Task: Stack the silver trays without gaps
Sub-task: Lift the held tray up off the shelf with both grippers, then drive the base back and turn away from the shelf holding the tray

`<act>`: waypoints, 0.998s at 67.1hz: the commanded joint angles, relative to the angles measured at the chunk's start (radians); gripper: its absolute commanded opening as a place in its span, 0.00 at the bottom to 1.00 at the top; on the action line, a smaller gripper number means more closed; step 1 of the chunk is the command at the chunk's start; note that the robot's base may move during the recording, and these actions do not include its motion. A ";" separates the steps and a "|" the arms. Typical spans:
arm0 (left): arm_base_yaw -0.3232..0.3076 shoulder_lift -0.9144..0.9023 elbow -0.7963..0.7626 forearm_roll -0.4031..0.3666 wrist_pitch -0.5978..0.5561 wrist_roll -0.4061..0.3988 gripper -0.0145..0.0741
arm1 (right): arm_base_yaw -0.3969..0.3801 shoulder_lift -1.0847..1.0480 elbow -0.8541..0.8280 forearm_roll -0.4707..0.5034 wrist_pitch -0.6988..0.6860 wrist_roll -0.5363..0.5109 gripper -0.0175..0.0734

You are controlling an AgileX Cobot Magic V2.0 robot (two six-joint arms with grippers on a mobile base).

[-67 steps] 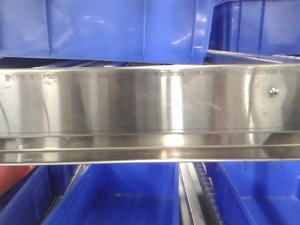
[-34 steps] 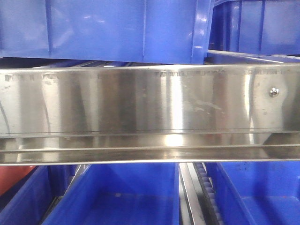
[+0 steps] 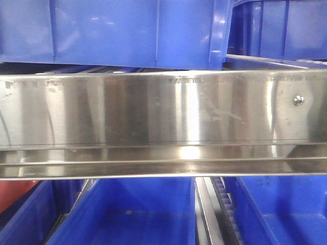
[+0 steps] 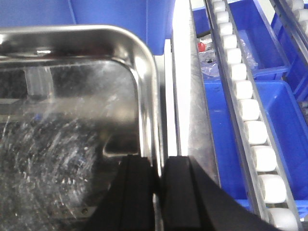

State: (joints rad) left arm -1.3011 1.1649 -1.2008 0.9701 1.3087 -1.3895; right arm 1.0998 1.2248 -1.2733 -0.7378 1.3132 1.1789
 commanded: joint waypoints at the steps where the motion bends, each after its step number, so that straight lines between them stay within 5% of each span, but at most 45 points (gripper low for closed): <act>1: -0.008 0.008 -0.007 0.004 -0.088 0.003 0.15 | 0.011 -0.002 -0.001 -0.012 -0.146 0.000 0.17; 67: -0.008 0.008 -0.007 0.004 -0.088 0.003 0.15 | 0.011 -0.002 -0.001 -0.012 -0.146 0.000 0.17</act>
State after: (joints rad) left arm -1.2975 1.1649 -1.2008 0.9701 1.3087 -1.3895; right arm 1.0998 1.2248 -1.2720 -0.7397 1.3050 1.1789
